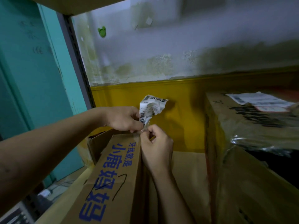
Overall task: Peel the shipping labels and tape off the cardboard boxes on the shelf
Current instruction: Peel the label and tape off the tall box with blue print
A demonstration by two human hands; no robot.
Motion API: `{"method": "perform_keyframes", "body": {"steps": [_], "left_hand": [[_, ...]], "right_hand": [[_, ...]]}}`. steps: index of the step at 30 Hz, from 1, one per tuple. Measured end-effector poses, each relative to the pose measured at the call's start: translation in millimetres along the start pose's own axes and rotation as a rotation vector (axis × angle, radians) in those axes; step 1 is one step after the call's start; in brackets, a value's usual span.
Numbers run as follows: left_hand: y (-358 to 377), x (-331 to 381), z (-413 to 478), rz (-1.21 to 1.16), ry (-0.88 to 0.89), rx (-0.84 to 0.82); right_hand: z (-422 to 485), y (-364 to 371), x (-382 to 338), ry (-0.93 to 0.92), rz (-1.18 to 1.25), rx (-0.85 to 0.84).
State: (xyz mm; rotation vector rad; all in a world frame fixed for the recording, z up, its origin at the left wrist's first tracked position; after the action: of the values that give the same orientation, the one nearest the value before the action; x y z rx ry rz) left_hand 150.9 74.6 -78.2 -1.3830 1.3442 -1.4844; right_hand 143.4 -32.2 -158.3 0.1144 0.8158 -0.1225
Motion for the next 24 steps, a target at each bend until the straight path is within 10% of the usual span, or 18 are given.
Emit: {"method": "perform_keyframes", "body": {"steps": [17, 24], "left_hand": [[-7, -32, -9, 0.111, -0.138, 0.072], [-2, -7, -16, 0.03, 0.11, 0.117]], "right_hand": [[-1, 2, -5, -0.014, -0.011, -0.016], [2, -7, 10, 0.116, 0.033, 0.023]]}}
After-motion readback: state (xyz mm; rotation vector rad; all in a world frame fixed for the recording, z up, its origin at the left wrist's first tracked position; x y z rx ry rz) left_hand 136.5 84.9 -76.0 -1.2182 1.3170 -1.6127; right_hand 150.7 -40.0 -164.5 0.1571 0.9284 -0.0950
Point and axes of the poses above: each hand's wrist, its own z-axis towards the middle knuckle, its own y-axis out of the palm, x = y × z, the point moved 6 cm from there along z, towards the middle knuckle, and after that the axes turned 6 degrees about z, right-handed, at the moved point
